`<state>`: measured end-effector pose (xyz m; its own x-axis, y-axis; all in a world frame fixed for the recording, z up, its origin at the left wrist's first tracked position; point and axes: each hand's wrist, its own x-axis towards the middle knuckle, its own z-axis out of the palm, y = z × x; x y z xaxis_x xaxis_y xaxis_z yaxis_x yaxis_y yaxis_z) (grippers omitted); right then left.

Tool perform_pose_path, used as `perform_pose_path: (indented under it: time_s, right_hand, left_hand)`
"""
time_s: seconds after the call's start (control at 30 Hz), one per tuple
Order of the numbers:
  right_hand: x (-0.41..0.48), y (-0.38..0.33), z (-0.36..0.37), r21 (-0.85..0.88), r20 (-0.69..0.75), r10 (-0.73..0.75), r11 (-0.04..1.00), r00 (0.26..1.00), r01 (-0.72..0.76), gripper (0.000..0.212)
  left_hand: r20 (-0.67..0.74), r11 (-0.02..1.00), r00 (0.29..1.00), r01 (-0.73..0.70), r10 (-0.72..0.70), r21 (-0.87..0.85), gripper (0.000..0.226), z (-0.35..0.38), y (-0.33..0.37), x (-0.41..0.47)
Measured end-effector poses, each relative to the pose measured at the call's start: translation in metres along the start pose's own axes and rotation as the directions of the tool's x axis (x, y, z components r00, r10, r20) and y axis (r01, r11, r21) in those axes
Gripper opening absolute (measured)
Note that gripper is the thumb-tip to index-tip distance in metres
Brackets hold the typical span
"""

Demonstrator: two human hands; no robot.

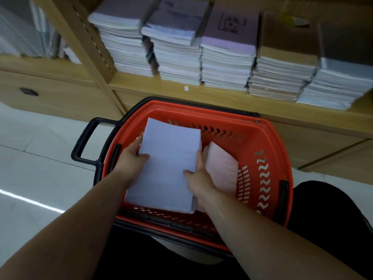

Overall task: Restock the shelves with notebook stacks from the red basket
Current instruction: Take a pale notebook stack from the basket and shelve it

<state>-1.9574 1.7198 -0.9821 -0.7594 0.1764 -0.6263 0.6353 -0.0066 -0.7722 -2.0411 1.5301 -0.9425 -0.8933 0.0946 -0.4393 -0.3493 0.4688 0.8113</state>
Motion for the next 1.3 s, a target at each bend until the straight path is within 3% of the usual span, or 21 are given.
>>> perform_pose_path:
  time_s: [0.13,0.3,0.43,0.57,0.67,0.77,0.87,1.07,1.3]
  right_hand:
    - [0.0,0.002,0.009,-0.039,-0.079,-0.005,0.999,0.997,0.002,0.081]
    - [-0.004,0.004,0.018,-0.031,-0.122,-0.008,1.0,0.992,0.004,0.077]
    - [-0.008,0.002,0.011,0.031,-0.111,0.019,0.999,0.994,-0.016,0.074]
    - [-0.01,0.0,-0.003,0.07,-0.087,0.02,0.997,0.996,-0.014,0.073]
    - [-0.016,-0.002,-0.018,0.113,-0.064,0.003,0.994,0.998,0.005,0.071]
    - [-0.021,-0.004,-0.033,0.102,-0.059,0.033,0.994,0.998,-0.026,0.07]
    - [-0.025,-0.014,-0.052,0.04,-0.072,-0.006,0.999,0.997,0.009,0.068]
    - [-0.037,-0.034,-0.085,0.07,-0.056,-0.167,0.983,0.984,0.171,0.066]
    - [-0.088,-0.085,-0.091,0.086,-0.013,-0.17,0.982,0.985,0.17,0.067]
  left_hand:
    - [-0.094,0.883,0.985,-0.088,0.148,0.461,0.06,0.003,-0.007,0.008]
    - [-0.049,0.925,0.995,0.101,-0.089,0.367,0.073,0.01,-0.007,-0.002]
    - [-0.05,0.938,0.995,0.101,-0.089,0.333,0.066,0.017,0.001,-0.017]
    - [-0.071,0.943,0.997,0.019,0.006,0.331,0.063,0.021,0.009,-0.03]
    - [-0.009,0.99,0.998,-0.058,0.06,0.128,0.054,0.021,0.019,-0.039]
    - [0.158,0.981,0.987,0.049,-0.019,-0.186,0.056,0.025,0.029,-0.046]
    - [0.217,0.939,0.975,0.108,-0.037,-0.325,0.063,0.034,0.03,-0.054]
    - [0.259,0.855,0.965,0.098,0.044,-0.51,0.077,0.041,0.036,-0.057]
    - [0.276,0.844,0.96,0.102,0.057,-0.527,0.084,0.012,0.083,-0.09]
